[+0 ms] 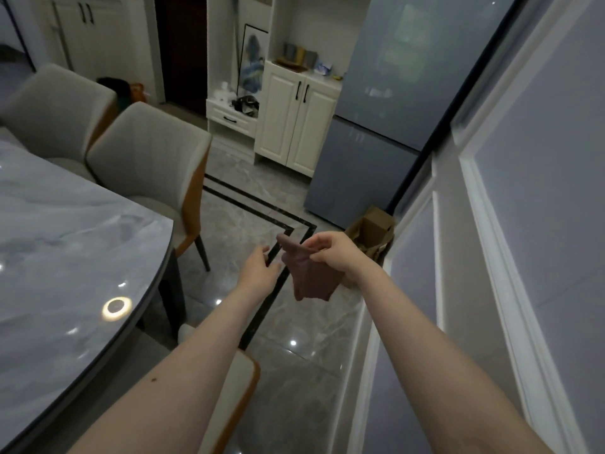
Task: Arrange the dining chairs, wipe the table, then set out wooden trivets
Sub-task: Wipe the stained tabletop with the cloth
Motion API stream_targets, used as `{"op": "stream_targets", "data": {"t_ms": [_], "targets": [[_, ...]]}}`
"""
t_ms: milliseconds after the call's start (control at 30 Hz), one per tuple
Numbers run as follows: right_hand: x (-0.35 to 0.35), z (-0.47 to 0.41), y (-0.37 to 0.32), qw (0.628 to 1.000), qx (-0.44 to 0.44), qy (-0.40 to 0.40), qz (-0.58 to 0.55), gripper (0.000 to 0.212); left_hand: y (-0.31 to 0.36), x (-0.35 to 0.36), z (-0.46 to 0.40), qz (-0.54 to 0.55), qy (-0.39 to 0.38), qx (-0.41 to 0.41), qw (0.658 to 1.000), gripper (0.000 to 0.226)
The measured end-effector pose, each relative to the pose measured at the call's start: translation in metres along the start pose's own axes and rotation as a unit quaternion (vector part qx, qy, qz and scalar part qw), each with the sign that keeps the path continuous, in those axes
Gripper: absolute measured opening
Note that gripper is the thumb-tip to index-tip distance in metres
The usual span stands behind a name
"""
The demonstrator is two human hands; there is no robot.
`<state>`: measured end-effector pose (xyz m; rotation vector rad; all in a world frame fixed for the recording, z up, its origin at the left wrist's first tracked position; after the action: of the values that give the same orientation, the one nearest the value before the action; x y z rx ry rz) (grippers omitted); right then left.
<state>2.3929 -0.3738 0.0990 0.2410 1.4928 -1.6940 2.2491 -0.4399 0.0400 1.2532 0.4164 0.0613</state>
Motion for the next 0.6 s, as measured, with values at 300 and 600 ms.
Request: {"op": "stream_targets", "data": {"t_ms": [300, 600], "targets": [[-0.032, -0.105, 0.006, 0.995, -0.042, -0.086, 0.032, 0.022, 0.017, 0.021, -0.088, -0.009, -0.002, 0.01, 1.0, 0.059], [-0.128, -0.239, 0.037, 0.993, -0.044, -0.106, -0.018, 0.021, 0.095, 0.079, -0.2, -0.052, -0.006, 0.039, 0.998, 0.031]]}}
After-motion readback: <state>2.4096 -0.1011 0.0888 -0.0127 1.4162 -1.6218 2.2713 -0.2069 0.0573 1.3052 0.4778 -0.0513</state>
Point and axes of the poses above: each hand's wrist, its own z-axis away from the middle knuckle, its own x-axis out of the palm, y = z × x, the point moved 9 cm from there along -z, towards the middle knuckle
